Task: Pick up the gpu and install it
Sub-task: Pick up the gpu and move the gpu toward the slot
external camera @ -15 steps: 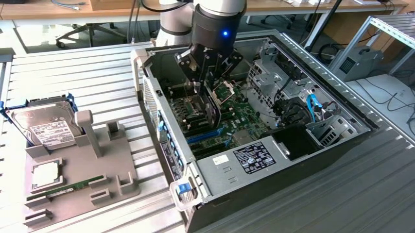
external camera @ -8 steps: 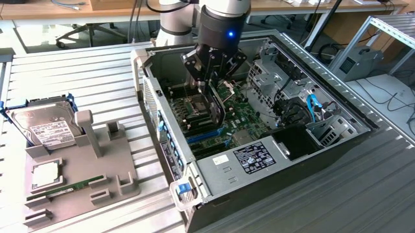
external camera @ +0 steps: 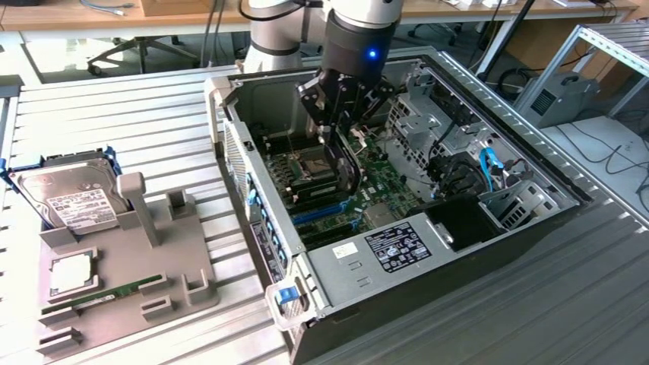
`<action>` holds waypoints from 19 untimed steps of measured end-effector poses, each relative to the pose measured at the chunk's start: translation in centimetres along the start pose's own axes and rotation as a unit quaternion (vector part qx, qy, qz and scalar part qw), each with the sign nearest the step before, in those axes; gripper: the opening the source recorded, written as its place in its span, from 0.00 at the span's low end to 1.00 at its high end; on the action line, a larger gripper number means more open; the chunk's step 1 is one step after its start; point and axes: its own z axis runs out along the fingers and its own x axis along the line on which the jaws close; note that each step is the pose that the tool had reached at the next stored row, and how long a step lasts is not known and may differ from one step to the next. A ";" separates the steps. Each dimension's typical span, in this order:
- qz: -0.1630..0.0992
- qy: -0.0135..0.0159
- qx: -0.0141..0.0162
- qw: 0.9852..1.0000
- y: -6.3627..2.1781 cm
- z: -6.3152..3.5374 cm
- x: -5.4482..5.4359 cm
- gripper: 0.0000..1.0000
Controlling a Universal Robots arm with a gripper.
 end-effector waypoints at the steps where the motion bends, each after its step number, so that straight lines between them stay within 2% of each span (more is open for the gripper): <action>1: 0.000 0.000 0.000 1.000 0.07 0.05 -0.2 0.27; 19: 0.000 0.001 0.000 1.000 1.29 0.77 -4.1 0.27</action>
